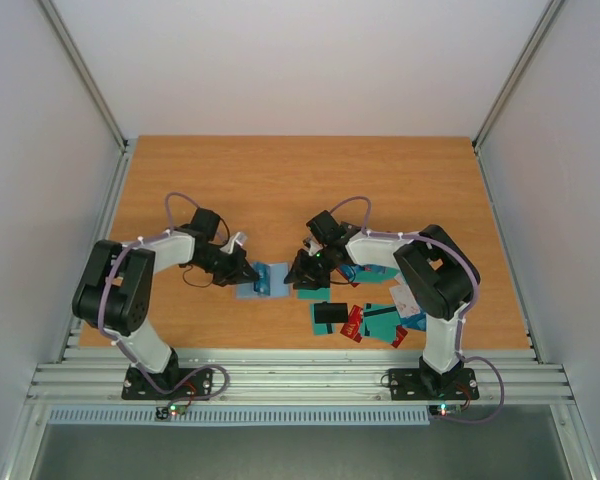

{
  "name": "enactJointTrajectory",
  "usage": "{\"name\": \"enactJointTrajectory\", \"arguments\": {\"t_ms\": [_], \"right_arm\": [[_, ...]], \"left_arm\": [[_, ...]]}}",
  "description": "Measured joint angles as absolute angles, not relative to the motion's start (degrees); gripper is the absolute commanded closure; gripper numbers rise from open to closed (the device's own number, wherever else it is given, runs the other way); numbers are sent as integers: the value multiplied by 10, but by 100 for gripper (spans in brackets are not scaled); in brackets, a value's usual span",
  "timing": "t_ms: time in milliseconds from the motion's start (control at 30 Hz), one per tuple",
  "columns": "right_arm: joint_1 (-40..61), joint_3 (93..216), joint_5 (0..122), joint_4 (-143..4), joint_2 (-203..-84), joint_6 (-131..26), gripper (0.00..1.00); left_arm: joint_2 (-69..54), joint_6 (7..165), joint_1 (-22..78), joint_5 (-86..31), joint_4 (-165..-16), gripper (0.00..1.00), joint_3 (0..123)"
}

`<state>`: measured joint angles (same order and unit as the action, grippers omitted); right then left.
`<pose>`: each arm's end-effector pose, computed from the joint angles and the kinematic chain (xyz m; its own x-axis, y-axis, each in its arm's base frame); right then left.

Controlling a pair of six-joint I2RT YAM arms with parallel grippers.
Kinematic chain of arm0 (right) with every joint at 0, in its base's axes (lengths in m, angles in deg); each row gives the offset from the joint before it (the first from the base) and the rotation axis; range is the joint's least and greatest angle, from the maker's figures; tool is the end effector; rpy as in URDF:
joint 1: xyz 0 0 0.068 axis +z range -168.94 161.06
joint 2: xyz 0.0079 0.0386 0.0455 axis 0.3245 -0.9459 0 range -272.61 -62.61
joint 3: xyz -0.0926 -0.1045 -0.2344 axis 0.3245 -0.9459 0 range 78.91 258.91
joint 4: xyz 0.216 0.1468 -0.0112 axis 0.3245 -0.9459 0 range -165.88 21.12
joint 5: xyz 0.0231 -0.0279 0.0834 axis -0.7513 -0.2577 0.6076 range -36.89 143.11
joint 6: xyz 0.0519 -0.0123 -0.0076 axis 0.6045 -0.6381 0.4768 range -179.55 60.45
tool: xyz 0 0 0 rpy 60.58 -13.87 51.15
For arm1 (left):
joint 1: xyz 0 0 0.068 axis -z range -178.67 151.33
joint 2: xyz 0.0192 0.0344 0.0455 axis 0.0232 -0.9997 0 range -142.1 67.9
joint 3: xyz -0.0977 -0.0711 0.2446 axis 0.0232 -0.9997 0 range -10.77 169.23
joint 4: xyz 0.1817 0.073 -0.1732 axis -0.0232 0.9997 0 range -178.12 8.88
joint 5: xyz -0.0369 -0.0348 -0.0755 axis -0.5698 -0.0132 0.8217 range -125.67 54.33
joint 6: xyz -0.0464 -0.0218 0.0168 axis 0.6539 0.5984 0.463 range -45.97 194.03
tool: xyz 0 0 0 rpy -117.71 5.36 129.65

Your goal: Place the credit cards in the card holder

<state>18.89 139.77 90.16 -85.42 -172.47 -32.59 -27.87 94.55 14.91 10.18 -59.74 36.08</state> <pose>0.2698 0.2366 0.1231 -0.9521 -0.2811 -0.1204 -0.2859 0.6785 0.6767 0.2608 -0.0893 0.1345 -0.9992 -0.0097 0.0396 -0.0356 0.6798 -0.7326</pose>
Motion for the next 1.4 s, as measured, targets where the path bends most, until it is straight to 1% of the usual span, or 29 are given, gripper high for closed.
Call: {"name": "enactJointTrajectory", "arguments": {"t_ms": [567,767,1033,1167,1300,1400], "right_arm": [[187,1399,908,-855,-1728,-323,69],[186,1414,917,-869,-1737,-320,69],[185,1432,929,-886,-1750,-320,69],[185,1437,935,-888,-1755,-320,69],[186,1439,939,-886,-1758,-320,69],[186,1439,940,-883,-1759,-320,69]], "left_arm": [[-301,980,161,130,-649,98,353],[-304,980,176,125,-644,97,365],[-314,975,182,116,-631,94,378],[-318,975,186,107,-620,88,386],[-320,970,193,92,-599,79,395],[-320,961,197,78,-578,74,406]]}}
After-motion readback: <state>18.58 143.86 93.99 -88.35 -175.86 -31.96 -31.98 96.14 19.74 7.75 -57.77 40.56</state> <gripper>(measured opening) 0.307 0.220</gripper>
